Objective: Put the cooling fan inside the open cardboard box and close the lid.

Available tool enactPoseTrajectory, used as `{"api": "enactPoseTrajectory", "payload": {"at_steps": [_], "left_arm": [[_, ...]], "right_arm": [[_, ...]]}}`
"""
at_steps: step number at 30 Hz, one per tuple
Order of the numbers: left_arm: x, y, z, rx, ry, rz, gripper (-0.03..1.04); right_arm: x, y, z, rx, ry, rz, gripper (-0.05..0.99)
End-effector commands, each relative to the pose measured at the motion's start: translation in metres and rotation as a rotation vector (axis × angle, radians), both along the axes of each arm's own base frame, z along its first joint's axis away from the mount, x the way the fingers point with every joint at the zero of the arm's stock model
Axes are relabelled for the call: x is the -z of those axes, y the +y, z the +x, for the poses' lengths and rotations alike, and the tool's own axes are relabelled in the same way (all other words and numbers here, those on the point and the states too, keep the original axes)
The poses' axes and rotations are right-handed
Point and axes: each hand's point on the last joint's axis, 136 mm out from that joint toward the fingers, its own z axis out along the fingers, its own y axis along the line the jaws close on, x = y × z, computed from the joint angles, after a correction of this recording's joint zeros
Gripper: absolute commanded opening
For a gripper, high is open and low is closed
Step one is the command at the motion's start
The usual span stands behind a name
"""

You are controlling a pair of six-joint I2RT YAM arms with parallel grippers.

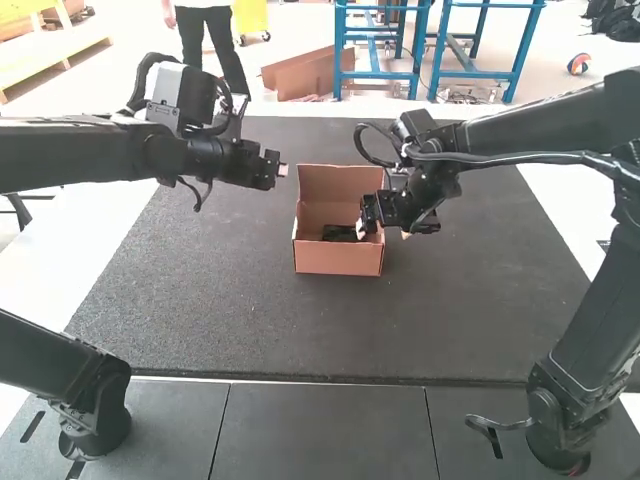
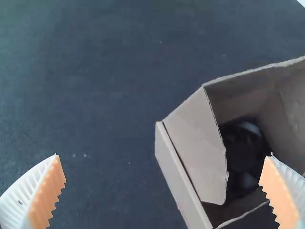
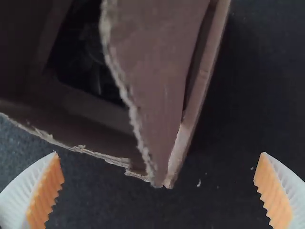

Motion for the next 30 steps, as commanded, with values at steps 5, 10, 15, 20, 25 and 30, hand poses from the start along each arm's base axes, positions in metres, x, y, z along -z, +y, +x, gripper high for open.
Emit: {"api": "enactPoseTrajectory", "payload": {"at_steps": [5, 10, 15, 20, 25, 30], "left_arm": [[-0.039, 0.002, 0.036, -0.079, -0.114, 0.015, 0.96], [-0.045, -0.007, 0.065, -0.103, -0.130, 0.021, 0.96], [-0.057, -0.020, 0.091, -0.106, -0.161, 0.011, 0.96], [-0.060, -0.047, 0.104, -0.068, -0.166, 0.005, 0.96], [-0.056, -0.071, 0.109, -0.028, -0.156, 0.014, 0.96], [-0.039, -0.087, 0.108, 0.007, -0.125, 0.038, 0.96]], "right_arm": [[-0.078, 0.017, 0.006, -0.039, -0.133, 0.153, 0.92], [-0.113, -0.005, 0.013, 0.007, -0.231, 0.182, 0.92], [-0.142, -0.038, 0.027, 0.104, -0.359, 0.158, 0.92], [-0.154, -0.076, 0.043, 0.194, -0.445, 0.078, 0.92], [-0.159, -0.101, 0.049, 0.249, -0.460, 0.013, 0.92], [-0.154, -0.114, 0.049, 0.259, -0.443, -0.027, 0.92]]}}
